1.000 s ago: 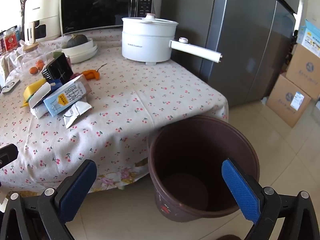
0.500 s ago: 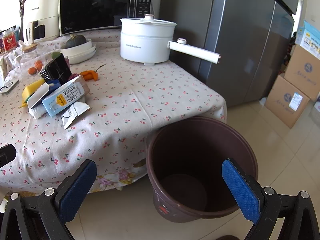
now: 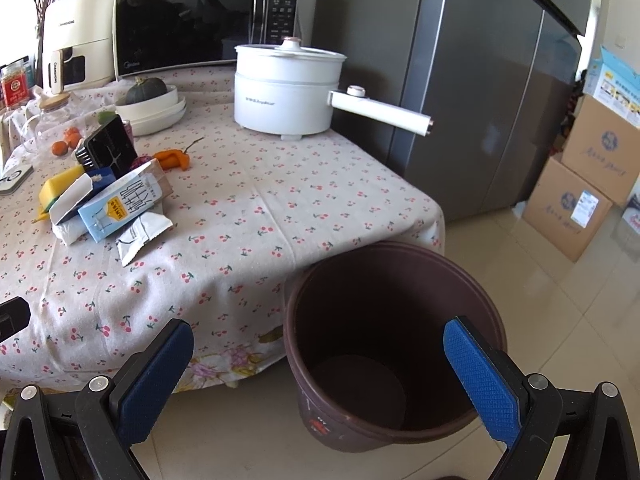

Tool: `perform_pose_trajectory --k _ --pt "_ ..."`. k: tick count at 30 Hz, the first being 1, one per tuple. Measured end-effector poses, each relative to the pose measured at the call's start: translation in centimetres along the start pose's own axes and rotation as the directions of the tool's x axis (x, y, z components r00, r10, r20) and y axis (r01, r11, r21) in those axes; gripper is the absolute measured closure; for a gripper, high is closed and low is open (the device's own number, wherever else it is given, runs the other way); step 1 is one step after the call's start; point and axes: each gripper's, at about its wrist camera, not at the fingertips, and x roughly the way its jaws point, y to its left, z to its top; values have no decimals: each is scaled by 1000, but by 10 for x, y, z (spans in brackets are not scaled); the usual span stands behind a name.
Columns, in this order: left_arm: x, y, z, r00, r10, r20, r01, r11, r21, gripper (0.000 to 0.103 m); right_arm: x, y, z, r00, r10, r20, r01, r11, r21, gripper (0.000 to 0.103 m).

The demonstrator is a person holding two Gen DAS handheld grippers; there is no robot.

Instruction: Collect trash

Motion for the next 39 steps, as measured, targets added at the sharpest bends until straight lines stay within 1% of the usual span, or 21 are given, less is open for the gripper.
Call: perform_pose_trajectory --k 4,9,13,16,19,21,23,24,28,31,33,35,36,38,39 --pt "-1 -1 0 1000 1 10 -1 1000 9 0 -1 -1 1 1000 7 -4 -7 1000 6 0" --pt "-2 -1 3 1000 -15 21 15 1000 24 0 -3 3 5 1000 16 -11 -16 1000 -24 0" --pt "-3 0 10 999 -4 38 2 999 48 0 -5 3 17 1000 23 -13 -23 999 -33 0" --pt "-1 2 18 999 -9 36 7 998 55 0 -6 1 28 998 55 -4 -55 998 -10 0" --pt "3 7 29 1000 -23 21 22 998 63 0 -4 3 41 997 78 -2 -78 997 -15 0" --pt "7 12 37 999 -44 1 44 997 63 0 0 5 50 996 92 -19 -93 995 -29 0" --pt "13 17 44 999 -28 -28 30 997 65 0 5 7 58 993 111 -29 -112 993 -37 0" --pt "17 20 48 998 -32 -47 35 997 62 0 9 8 63 992 123 -42 -125 991 -42 0" --pt "38 39 60 991 -43 -128 45 999 9 0 30 14 80 982 154 -111 -161 985 -62 0" --pt "55 55 70 986 -11 -164 5 999 -33 0 49 17 90 972 179 -151 -191 980 -63 0" --pt "66 65 79 984 -23 -176 10 997 -76 0 62 18 94 966 189 -174 -202 978 -60 0" --pt "78 72 90 982 -50 -181 29 993 -113 0 77 18 96 962 191 -195 -204 978 -51 0" --pt "84 75 96 982 -66 -178 43 990 -131 0 85 17 95 957 193 -216 -207 977 -43 0" --pt "94 79 108 982 -97 -164 70 984 -165 0 100 18 95 939 206 -275 -223 974 -31 0" --pt "100 80 115 982 -110 -156 81 981 -178 0 105 18 96 934 213 -288 -232 972 -34 0"
